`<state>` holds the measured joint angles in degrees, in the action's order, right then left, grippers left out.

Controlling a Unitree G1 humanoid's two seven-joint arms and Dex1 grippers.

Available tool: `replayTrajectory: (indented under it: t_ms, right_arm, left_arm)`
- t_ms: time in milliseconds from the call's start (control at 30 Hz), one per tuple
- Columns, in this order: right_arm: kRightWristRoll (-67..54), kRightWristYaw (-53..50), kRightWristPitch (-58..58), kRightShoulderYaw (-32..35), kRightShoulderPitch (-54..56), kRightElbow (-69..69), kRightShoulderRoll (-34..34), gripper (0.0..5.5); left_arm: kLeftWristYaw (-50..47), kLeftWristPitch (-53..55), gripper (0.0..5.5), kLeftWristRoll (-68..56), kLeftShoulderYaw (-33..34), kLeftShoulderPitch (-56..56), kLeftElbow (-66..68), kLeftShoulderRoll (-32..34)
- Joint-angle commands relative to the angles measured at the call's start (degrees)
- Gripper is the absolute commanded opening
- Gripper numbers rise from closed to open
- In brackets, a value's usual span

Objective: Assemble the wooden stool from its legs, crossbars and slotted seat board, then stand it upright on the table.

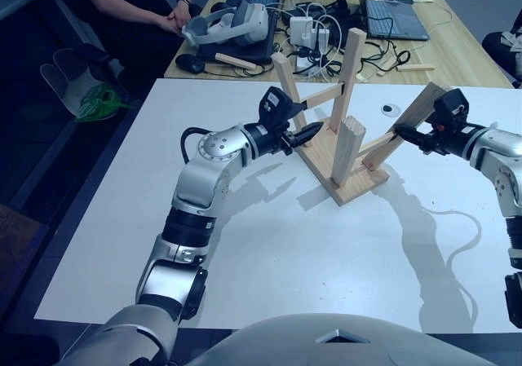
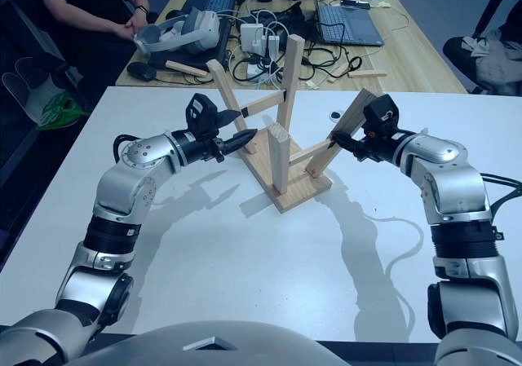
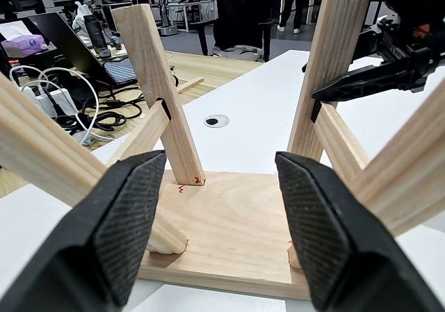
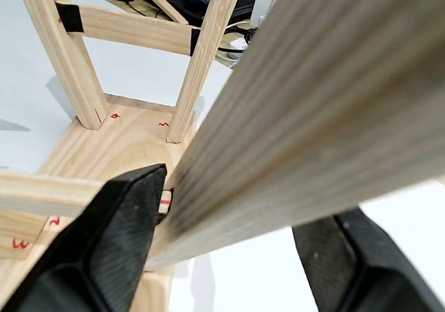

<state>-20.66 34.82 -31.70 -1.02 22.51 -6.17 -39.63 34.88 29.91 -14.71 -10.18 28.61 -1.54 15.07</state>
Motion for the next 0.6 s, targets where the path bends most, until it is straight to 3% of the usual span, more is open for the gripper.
replayTrajectory:
  t_ms: [33, 167, 300, 467, 600]
  right_arm:
    - [-4.16, -5.63, 0.24, 7.23, -2.12, 2.7, 7.56, 3.04]
    - [-8.38, -13.29, 0.45, 15.74, 3.71, 9.53, 11.13, 3.04]
    - [-8.27, -18.6, 2.82, 18.72, 10.75, 14.07, 12.15, 3.04]
    - [-9.41, -17.04, -3.51, 12.63, 11.87, 21.7, 11.22, 3.04]
    - [-10.75, -13.75, -15.86, 7.07, -3.77, 19.35, 10.47, 2.72]
  left_arm:
    - [-0.13, -0.88, 2.92, 0.14, 0.83, 0.82, 0.34, -0.17]
    - [0.24, -1.15, 2.92, -0.15, 1.2, 0.83, 0.35, -0.09]
    - [0.52, -1.28, 2.92, -0.15, 1.3, 0.91, 0.45, -0.15]
    - [0.61, -1.44, 2.92, -0.16, 1.46, 0.78, 0.15, -0.06]
    - [0.39, -1.69, 2.92, -0.23, 1.62, 0.59, -0.44, -0.13]
